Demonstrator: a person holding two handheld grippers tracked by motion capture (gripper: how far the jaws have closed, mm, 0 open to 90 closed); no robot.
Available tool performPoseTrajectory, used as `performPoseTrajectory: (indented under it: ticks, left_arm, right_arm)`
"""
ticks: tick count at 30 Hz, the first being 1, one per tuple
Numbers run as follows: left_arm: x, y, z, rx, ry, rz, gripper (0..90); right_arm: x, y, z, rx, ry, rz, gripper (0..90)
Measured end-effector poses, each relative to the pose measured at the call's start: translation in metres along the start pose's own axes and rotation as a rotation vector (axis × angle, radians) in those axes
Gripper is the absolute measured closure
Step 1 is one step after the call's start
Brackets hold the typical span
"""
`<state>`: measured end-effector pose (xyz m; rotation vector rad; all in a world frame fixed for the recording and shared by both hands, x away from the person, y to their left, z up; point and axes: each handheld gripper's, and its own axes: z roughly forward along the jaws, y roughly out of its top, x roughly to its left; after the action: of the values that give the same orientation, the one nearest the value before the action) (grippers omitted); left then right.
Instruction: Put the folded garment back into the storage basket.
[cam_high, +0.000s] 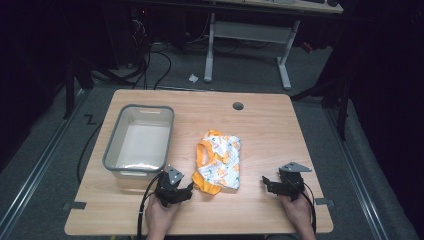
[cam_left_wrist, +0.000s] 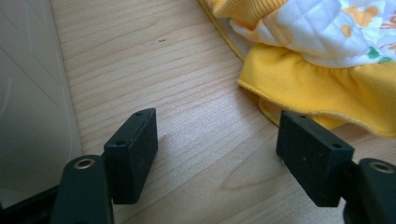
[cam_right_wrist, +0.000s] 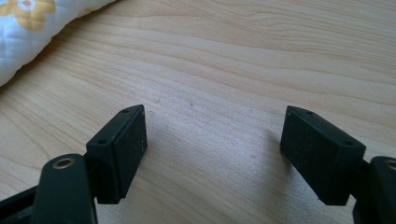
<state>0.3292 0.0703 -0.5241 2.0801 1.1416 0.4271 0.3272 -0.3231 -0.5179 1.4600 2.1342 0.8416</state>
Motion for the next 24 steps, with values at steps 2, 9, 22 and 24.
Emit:
performPoseTrajectory:
  ticks: [2, 9, 22, 24]
  left_arm:
    - [-0.0003, -0.0001, 0.0, 0.001, 0.001, 0.002, 29.6]
    - [-0.0003, -0.0002, -0.0002, 0.002, 0.002, 0.004, 29.3]
    - [-0.0002, -0.0003, -0.0004, 0.0, 0.002, -0.002, 30.3]
    - [0.0001, -0.0003, -0.0004, -0.001, 0.0, -0.005, 30.4]
  right_arm:
    - [0.0, 0.0, 0.0, 0.0, 0.0, 0.0, 23.3]
    - [0.0, 0.0002, 0.0002, -0.001, -0.001, 0.001, 23.3]
    - [-0.0002, 0.0003, 0.0003, -0.001, -0.003, 0.0, 23.3]
    - [-0.0002, 0.0003, 0.0004, -0.001, -0.003, 0.0, 23.4]
